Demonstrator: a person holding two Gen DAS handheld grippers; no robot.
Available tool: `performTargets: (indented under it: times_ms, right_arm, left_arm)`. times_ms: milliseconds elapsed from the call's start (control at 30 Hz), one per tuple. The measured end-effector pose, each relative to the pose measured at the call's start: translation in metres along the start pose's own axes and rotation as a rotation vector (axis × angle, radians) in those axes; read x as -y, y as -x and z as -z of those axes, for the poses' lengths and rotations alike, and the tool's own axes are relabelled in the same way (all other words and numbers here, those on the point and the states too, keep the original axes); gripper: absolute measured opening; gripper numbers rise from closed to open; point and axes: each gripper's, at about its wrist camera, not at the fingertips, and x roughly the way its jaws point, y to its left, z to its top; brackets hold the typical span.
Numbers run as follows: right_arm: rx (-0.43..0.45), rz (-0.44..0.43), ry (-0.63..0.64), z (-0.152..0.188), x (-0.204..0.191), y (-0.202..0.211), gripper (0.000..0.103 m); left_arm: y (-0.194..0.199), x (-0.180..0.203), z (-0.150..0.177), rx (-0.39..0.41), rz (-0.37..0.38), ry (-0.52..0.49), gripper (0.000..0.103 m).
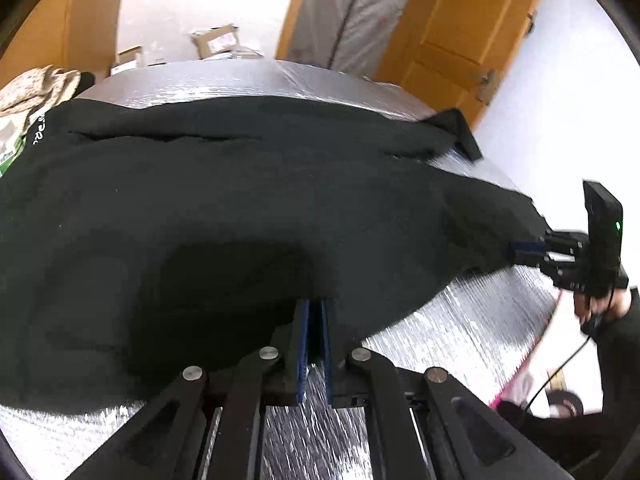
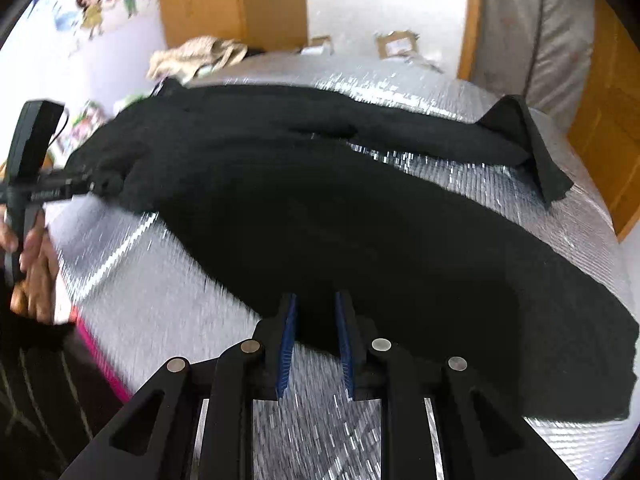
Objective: Fold clothes
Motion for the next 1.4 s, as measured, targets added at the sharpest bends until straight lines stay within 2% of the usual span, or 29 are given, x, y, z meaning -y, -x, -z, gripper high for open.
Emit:
performTargets:
  times_ms: [100,233,333,500,633,700,833,900,1067,1167,1267,1400]
  right_arm:
    - [-0.037,0.016,0.035,0.012,0.003,0.012,0.021]
    - [0.023,0.068,-0.064,0.015,0.015,0.022,0.021]
    - [0.069,0.106,-0.138,0.016,0.024,0.029,0.021]
    - [0.136,0.164,-0.255,0.018,0.039,0.036,0.022]
    - [0.111,0.192,-0.282,0.018,0.045,0.014,0.022]
    - [0.100,0.186,-0.276,0.026,0.044,0.017,0.022]
    - [0.096,0.134,-0.325,0.047,0.056,0.036,0.022]
    - [0.129,0.155,-0.395,0.056,0.069,0.049,0.022]
    - [0.222,0.225,-0.624,0.073,0.110,0.066,0.022]
    - [0.183,0.269,-0.649,0.079,0.118,0.058,0.021]
    - [0.190,0.286,-0.661,0.081,0.114,0.064,0.021]
    - [0.221,0.271,-0.698,0.065,0.103,0.072,0.024]
  left_arm:
    - [0.008,0.003,0.005,-0.028,0.004,-0.046,0.005]
    - [0.019,0.012,0.003,-0.040,0.013,-0.093,0.005]
    - [0.022,0.022,-0.008,0.007,0.033,-0.104,0.005]
    - [-0.005,0.042,-0.029,0.022,0.058,-0.118,0.005]
    - [-0.029,0.049,-0.022,-0.042,0.024,-0.147,0.005]
    - [-0.023,0.051,-0.015,-0.033,0.025,-0.172,0.005]
    - [-0.013,0.042,-0.010,-0.041,0.077,-0.151,0.005]
    - [-0.008,0.038,-0.012,-0.035,0.093,-0.134,0.005]
    - [-0.003,0.027,-0.021,0.029,0.045,-0.075,0.005]
    - [-0.009,0.017,-0.013,-0.015,0.016,-0.048,0.005]
    - [-0.001,0.010,-0.004,0.001,0.045,-0.018,0.005]
    - [0.022,-0.008,-0.004,0.087,-0.026,0.042,0.005]
